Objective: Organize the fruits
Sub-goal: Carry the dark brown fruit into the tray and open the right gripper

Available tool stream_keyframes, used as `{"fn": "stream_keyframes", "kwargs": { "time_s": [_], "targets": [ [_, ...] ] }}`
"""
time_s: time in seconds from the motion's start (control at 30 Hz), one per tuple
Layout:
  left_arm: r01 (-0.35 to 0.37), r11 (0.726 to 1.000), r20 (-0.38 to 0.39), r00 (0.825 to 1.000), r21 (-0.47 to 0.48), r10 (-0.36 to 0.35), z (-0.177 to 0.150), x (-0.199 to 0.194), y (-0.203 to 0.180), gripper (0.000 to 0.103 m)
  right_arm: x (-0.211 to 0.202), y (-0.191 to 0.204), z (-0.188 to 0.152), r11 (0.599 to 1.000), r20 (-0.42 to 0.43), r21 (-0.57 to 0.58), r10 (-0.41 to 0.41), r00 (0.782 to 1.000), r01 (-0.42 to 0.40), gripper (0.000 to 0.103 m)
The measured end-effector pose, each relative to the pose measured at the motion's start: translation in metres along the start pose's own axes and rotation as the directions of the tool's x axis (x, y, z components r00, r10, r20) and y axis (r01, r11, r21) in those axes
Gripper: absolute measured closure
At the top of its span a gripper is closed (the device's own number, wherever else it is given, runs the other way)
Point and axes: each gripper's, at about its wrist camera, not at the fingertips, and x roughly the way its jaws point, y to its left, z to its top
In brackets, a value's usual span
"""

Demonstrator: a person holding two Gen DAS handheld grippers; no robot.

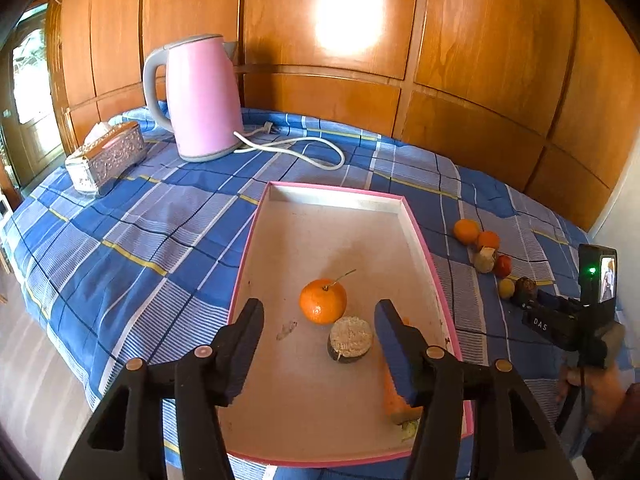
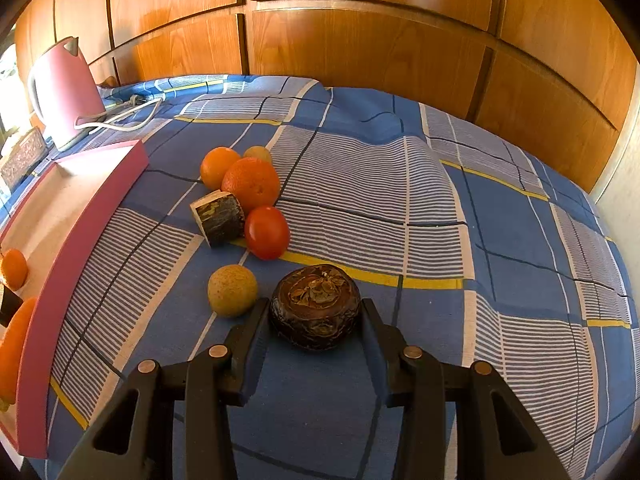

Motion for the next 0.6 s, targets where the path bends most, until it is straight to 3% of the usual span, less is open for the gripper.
{"fn": "stream_keyframes", "kwargs": {
  "time_s": [0.27, 0.6],
  "targets": [
    [0.006, 1.0, -0.004, 1.0, 0.002, -0.006, -0.003, -0.002, -0.003, 0.038, -0.011, 0.0, -0.008, 1.0, -0.006, 0.019, 0.014, 1.0, -0.014, 0.06],
    [0.007, 1.0, -0.004, 1.0, 0.011, -0.007, -0.004, -0.003, -0.007, 0.035, -0.042, 0.019, -0.015, 0.994, 0.018, 0.008, 0.106, 0.994, -0.106, 0.06]
  ]
}}
